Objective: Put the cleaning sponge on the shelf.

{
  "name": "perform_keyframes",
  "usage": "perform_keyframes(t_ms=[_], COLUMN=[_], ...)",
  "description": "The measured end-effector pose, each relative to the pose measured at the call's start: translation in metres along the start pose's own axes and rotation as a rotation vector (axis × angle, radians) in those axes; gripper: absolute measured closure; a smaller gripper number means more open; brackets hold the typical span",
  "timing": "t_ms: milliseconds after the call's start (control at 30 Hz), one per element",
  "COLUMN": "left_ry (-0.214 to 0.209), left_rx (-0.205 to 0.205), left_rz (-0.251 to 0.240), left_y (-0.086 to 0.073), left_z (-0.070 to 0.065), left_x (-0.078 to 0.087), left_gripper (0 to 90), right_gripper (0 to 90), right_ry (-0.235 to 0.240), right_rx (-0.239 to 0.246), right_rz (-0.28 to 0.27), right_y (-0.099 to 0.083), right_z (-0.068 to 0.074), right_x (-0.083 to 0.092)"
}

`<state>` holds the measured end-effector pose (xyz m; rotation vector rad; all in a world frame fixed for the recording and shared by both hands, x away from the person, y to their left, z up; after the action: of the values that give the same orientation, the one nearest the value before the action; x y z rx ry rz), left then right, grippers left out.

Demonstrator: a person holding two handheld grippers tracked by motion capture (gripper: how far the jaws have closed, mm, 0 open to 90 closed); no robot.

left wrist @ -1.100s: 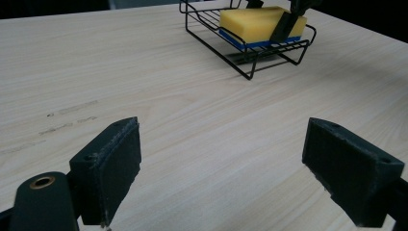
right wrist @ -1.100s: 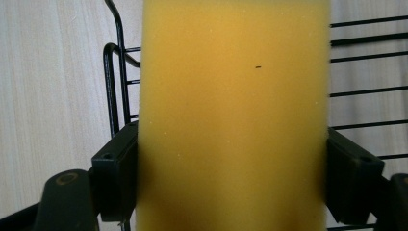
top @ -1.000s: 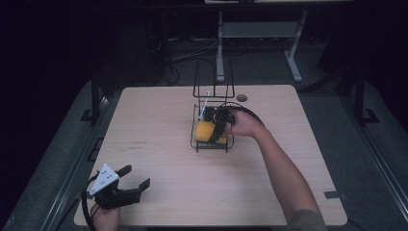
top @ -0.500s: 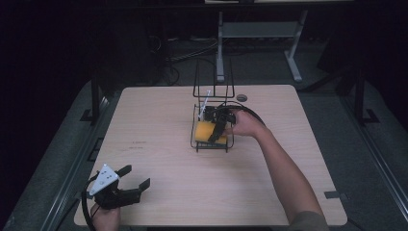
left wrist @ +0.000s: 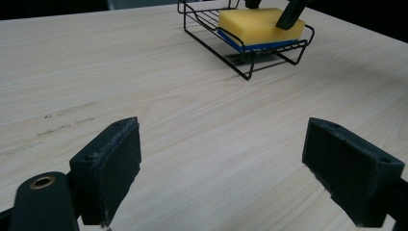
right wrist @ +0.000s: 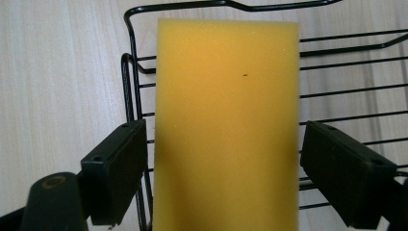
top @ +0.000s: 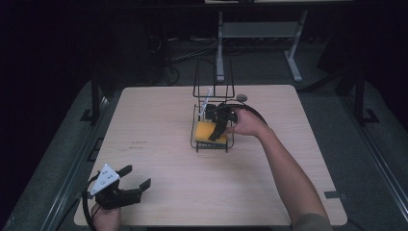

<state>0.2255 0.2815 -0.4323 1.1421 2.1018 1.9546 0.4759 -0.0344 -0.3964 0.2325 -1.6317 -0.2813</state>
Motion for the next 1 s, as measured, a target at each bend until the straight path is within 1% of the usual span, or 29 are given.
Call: perform_keyframes(t_ms=[133, 200, 467, 567, 867, 900, 1000], left_ry=[-0.001, -0.001, -0.004, -0.004, -0.003, -0.002, -0.003], left_rx=[0.001, 0.001, -0.002, -0.001, -0.006, -0.006, -0.007], left_rz=[-0.002, -0.003, -0.003, -0.002, -0.001, 0.0, 0.002], left_y=[0.0, 0.0, 0.0, 0.0, 0.0, 0.0, 0.0], left_z=[0.0, 0.0, -0.001, -0.001, -0.002, -0.002, -0.002], left_x=[0.0, 0.001, 0.0, 0.0, 0.0, 0.0, -0.001], left_gripper=[12.8, 12.8, 12.8, 12.8, 12.8, 12.8, 12.8], right_gripper=[16.6, 16.7, 16.7, 16.7, 16.8, 16.8, 16.8], right_ry=[-0.01, -0.016, -0.009, -0.014, -0.002, -0.005, -0.007], right_rx=[0.004, 0.01, 0.019, 0.021, 0.0, 0.002, 0.006], right_rz=[0.001, -0.013, -0.012, -0.019, -0.043, -0.032, -0.032], right_y=[0.0, 0.0, 0.002, 0.002, -0.005, -0.006, -0.006], right_z=[0.001, 0.003, 0.009, 0.01, 0.014, 0.014, 0.016], right_x=[0.003, 0.006, 0.009, 0.01, 0.007, 0.008, 0.01])
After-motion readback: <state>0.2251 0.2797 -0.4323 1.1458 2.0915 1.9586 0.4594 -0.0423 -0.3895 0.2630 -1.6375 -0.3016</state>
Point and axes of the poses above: each handheld gripper's, and its own axes: x roughly backward along the jaws, y roughly out of its top, z roughly to its left, the point moved 1 cm from there along -x, roughly forward along the jaws, and after that the axes turned 8 degrees about x, right-handed, at the moved point
